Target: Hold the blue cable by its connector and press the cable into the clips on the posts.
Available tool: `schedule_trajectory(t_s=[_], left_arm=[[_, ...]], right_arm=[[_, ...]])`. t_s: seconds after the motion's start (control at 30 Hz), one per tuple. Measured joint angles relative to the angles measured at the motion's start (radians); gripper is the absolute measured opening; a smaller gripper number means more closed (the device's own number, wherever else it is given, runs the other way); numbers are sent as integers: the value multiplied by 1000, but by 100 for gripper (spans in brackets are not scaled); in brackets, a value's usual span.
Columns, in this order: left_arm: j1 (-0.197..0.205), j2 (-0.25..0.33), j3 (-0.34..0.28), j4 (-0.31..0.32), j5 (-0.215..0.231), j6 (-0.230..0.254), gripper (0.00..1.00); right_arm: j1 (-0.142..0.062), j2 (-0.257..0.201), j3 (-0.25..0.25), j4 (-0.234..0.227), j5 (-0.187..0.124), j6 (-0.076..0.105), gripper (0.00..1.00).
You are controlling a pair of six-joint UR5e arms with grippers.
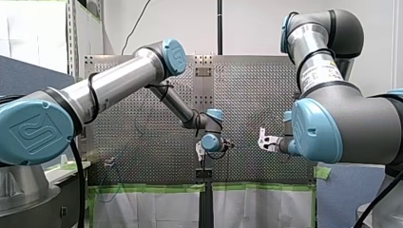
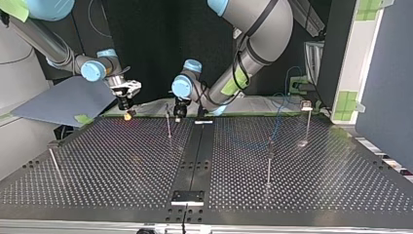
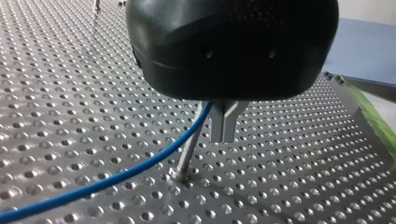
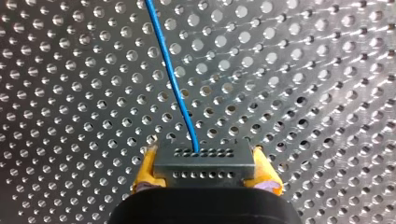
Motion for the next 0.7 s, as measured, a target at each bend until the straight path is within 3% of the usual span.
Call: schedule_trajectory(t_s=[0.7], left_arm=[[36,-24,48,-23,3,3,0]], right_arm=[[-19,20,-46,2,6,13,0]])
